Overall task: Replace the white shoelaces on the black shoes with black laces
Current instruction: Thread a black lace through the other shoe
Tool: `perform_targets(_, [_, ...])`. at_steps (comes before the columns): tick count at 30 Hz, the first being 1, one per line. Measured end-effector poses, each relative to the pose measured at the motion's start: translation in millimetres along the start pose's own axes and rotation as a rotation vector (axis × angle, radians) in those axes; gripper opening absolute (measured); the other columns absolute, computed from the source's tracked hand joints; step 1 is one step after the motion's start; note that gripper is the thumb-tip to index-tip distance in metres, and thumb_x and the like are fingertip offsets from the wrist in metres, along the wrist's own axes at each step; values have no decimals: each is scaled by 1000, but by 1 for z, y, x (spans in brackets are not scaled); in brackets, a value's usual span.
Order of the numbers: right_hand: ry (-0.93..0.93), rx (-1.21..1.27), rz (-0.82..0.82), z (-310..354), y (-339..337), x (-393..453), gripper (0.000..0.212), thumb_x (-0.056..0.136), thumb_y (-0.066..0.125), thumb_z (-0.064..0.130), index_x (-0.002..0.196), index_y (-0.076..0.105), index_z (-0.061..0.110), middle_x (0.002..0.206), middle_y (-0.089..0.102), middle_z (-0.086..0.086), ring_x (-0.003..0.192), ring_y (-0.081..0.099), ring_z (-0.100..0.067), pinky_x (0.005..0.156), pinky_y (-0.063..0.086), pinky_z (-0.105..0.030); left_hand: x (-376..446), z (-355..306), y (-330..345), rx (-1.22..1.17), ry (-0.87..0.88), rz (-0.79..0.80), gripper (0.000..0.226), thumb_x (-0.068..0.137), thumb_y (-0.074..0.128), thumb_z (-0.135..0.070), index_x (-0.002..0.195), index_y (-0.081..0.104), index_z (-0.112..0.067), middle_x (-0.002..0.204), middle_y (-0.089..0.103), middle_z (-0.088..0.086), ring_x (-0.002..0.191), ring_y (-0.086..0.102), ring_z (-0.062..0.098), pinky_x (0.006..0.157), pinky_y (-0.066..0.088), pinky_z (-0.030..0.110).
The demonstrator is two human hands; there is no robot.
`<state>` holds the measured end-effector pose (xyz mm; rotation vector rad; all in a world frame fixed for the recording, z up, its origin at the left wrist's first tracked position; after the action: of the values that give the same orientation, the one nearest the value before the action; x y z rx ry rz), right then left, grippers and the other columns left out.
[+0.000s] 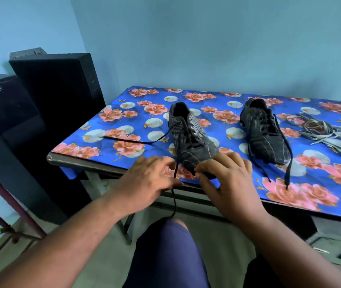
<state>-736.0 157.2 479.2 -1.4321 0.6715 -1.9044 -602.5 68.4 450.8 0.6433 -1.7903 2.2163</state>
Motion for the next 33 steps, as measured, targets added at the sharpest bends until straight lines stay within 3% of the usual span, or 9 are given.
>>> perform_targets(2, [0,-66,-76,9,-5,-15,9,93,63,37,97,70,33,91,60,11,93,51,-23,81,31,-36,-1,-8,-1,44,35,3,35,89,68,-19,120,73,-34,129,54,7,106,56,29,81,46,43])
perform_targets(5, [13,-108,-122,20,-2,-32,8,95,65,34,95,71,29,86,59,7,87,52,-25,76,33,-38,6,-11,-9,83,64,-41,23,101,56,-32,112,75,-25,115,63,6,94,57,28,76,42,42])
perform_targets(9, [73,-130,-48,19,14,-38,18,96,59,46,98,71,33,86,59,8,87,54,-25,74,31,-38,13,-8,-13,86,77,-41,8,94,64,-15,93,71,-18,100,59,2,83,55,25,72,43,44])
perform_targets(11, [101,-148,0,18,22,-36,32,94,53,61,100,72,35,88,58,10,88,53,-24,76,28,-37,16,-6,-18,62,61,-56,13,89,63,-9,91,71,-19,98,57,0,82,55,24,71,43,42])
perform_targets(14, [116,-142,17,24,25,-30,43,89,47,72,102,72,39,90,56,10,89,51,-22,79,29,-37,24,-1,-31,-97,-6,-87,11,92,63,-22,95,73,-22,102,55,-2,85,52,17,74,43,39])
perform_targets(19, [183,-45,-44,25,18,-23,30,94,52,57,93,72,34,90,54,11,88,51,-23,75,34,-38,29,12,-49,-366,-177,-139,25,94,61,-47,95,73,-26,113,46,-9,96,48,5,89,42,30])
perform_targets(22, [177,192,-44,17,8,-23,28,99,48,54,93,67,35,93,53,19,92,47,-16,79,37,-39,27,16,-50,-382,-211,-161,32,93,61,-50,106,73,-24,118,50,-7,109,55,12,95,45,33])
perform_targets(26, [93,442,92,18,-3,-27,29,102,46,49,87,60,30,95,56,21,100,51,-15,87,42,-42,27,24,-34,-249,-263,-133,49,96,54,-56,133,63,-25,125,58,-5,116,57,16,95,47,39])
perform_targets(33, [0,525,208,19,-18,-16,33,105,43,46,84,63,29,89,59,15,96,55,-17,87,42,-31,67,60,-8,-174,-518,-53,50,100,60,-38,148,52,-27,126,60,-1,116,57,24,91,49,43])
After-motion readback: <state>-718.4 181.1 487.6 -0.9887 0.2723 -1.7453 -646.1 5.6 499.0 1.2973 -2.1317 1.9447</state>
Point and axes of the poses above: each hand's wrist, its own x-axis towards the middle knuckle, its own y-axis out of the palm, z = x × y, the point moved 10 cm from there along x, towards the middle knuckle
